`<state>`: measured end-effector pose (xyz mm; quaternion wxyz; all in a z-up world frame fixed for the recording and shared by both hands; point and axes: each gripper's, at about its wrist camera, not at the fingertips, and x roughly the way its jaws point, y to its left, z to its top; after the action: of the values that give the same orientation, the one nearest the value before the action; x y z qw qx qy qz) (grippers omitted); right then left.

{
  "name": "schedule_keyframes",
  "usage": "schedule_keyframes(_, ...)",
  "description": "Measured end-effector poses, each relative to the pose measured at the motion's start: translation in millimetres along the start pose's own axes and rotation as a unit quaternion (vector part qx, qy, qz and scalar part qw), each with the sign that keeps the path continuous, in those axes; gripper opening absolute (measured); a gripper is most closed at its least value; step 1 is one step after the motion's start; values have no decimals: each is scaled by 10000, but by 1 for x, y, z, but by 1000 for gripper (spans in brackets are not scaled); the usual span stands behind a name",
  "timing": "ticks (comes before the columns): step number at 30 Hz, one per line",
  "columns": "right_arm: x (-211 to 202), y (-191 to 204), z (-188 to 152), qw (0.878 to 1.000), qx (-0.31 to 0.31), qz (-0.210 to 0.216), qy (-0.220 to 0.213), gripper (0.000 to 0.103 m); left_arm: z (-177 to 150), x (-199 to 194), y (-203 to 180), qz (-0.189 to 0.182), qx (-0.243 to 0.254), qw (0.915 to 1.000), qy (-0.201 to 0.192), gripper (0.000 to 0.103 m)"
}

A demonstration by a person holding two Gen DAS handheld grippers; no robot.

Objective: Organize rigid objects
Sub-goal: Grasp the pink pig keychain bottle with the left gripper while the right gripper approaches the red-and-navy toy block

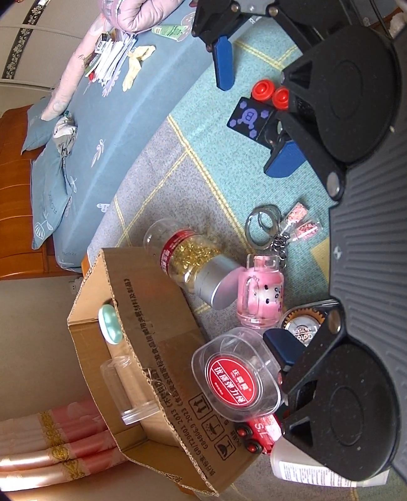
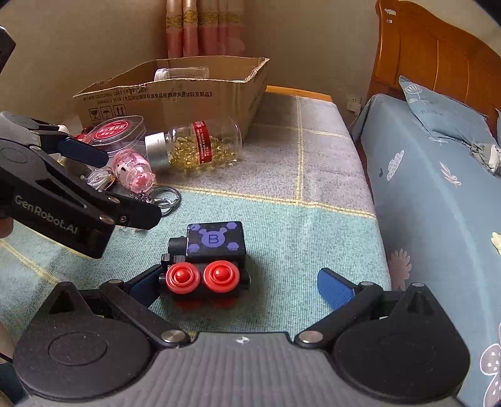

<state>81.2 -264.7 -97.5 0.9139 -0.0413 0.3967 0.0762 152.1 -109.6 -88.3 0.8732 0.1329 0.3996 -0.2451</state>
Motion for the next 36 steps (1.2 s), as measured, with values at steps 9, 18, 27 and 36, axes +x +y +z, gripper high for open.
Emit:
schedule_keyframes(9,-1,0,-2,10000,-28,25,-62,103,2,3,-2,-285,32,9996,83,102)
schedule_keyframes(18,-1,1,-1,10000,-37,34,-72,103,6,7,-3,-229,242,9994,2,102)
schedule_keyframes(27,-1,1,-1,10000,-40,38,-82,103,4,0,-7,-527,493,9974,-7,102)
schedule_keyframes(36,-2,1,-1,9999,-46,41,-89,103,4,9,2,-146,485,9987,0,90)
